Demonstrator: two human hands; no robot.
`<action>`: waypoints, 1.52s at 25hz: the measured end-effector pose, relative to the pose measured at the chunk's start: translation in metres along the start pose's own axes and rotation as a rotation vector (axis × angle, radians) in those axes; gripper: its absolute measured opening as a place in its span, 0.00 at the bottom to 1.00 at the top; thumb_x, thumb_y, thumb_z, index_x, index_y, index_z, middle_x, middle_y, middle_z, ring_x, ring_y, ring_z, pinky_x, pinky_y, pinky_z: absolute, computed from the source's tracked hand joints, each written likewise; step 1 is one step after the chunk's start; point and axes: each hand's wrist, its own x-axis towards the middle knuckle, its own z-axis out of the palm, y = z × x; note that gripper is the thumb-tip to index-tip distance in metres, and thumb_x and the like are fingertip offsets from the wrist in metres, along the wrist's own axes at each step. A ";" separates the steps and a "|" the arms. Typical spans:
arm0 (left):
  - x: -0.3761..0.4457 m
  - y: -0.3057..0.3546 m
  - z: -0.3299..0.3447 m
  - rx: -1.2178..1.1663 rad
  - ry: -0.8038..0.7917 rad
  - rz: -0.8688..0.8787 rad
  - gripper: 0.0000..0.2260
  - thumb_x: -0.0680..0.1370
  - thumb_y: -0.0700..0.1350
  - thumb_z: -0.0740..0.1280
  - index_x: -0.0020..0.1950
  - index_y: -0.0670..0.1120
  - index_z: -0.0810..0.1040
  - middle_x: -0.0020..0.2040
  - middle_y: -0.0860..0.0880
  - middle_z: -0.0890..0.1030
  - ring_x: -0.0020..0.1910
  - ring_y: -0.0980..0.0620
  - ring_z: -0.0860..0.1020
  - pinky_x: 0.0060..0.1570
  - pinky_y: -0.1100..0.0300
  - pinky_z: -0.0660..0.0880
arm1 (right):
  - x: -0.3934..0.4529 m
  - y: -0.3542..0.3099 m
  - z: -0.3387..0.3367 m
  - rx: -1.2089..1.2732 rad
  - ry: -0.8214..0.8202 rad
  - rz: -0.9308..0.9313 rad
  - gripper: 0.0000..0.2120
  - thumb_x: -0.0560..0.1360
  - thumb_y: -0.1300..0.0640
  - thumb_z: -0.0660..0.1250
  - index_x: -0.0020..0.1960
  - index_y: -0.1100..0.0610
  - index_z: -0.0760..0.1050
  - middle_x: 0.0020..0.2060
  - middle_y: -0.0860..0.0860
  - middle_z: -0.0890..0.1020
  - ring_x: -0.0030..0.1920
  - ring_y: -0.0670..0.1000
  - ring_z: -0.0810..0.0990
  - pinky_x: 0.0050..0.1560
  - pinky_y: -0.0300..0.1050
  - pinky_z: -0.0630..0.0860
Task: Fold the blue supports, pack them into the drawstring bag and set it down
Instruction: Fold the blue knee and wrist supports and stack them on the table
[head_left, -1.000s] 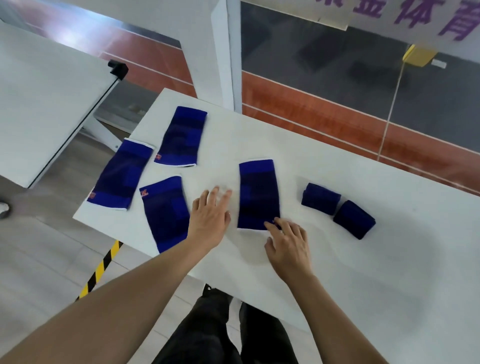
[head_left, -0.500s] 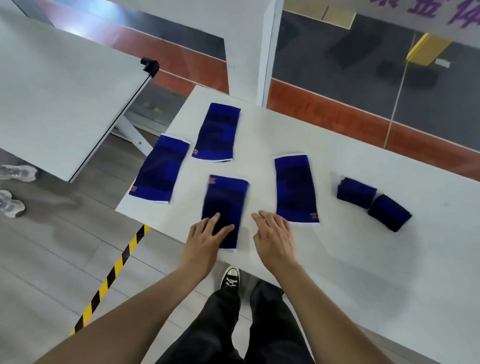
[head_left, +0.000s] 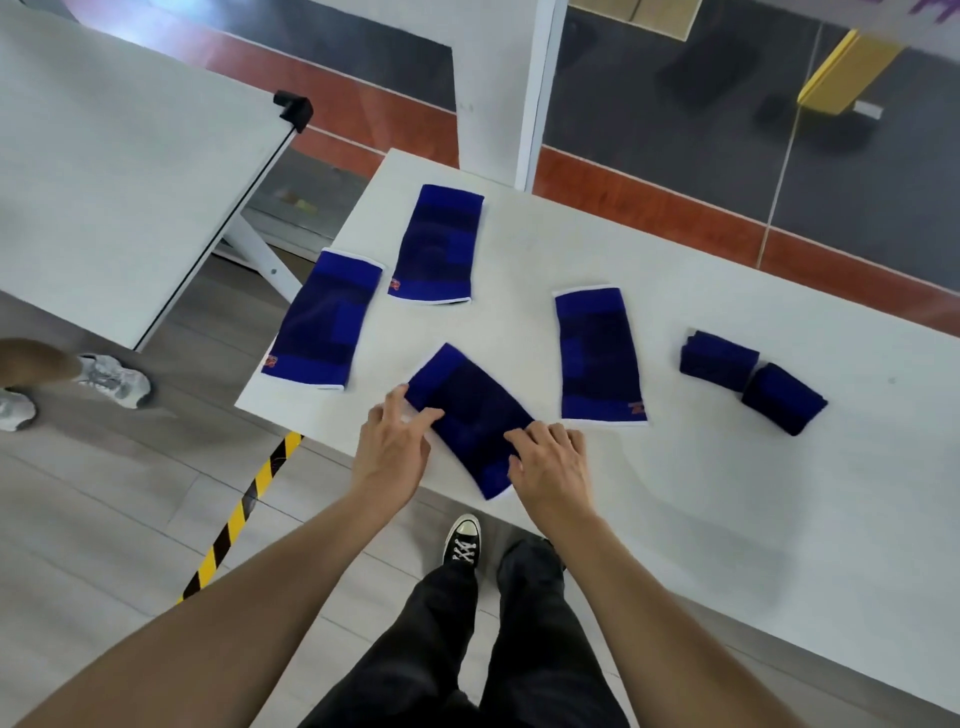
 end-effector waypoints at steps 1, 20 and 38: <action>0.002 0.002 -0.001 -0.055 0.005 -0.014 0.20 0.78 0.36 0.64 0.68 0.52 0.75 0.76 0.40 0.62 0.60 0.40 0.73 0.59 0.46 0.74 | 0.000 0.001 -0.001 0.001 0.009 0.032 0.14 0.76 0.57 0.68 0.61 0.52 0.79 0.52 0.51 0.81 0.53 0.55 0.77 0.58 0.52 0.70; 0.108 0.068 -0.027 -0.448 0.114 0.046 0.09 0.82 0.41 0.62 0.58 0.51 0.79 0.51 0.49 0.78 0.47 0.49 0.78 0.53 0.50 0.78 | -0.011 0.053 -0.038 0.462 0.097 0.387 0.04 0.83 0.57 0.60 0.49 0.50 0.68 0.37 0.43 0.76 0.36 0.44 0.72 0.52 0.47 0.70; 0.216 0.174 0.001 -0.349 0.031 0.078 0.04 0.79 0.43 0.66 0.52 0.48 0.79 0.53 0.52 0.81 0.53 0.49 0.76 0.49 0.58 0.71 | 0.028 0.146 -0.053 0.463 0.174 0.463 0.02 0.82 0.56 0.64 0.50 0.53 0.71 0.38 0.46 0.79 0.39 0.50 0.77 0.50 0.46 0.66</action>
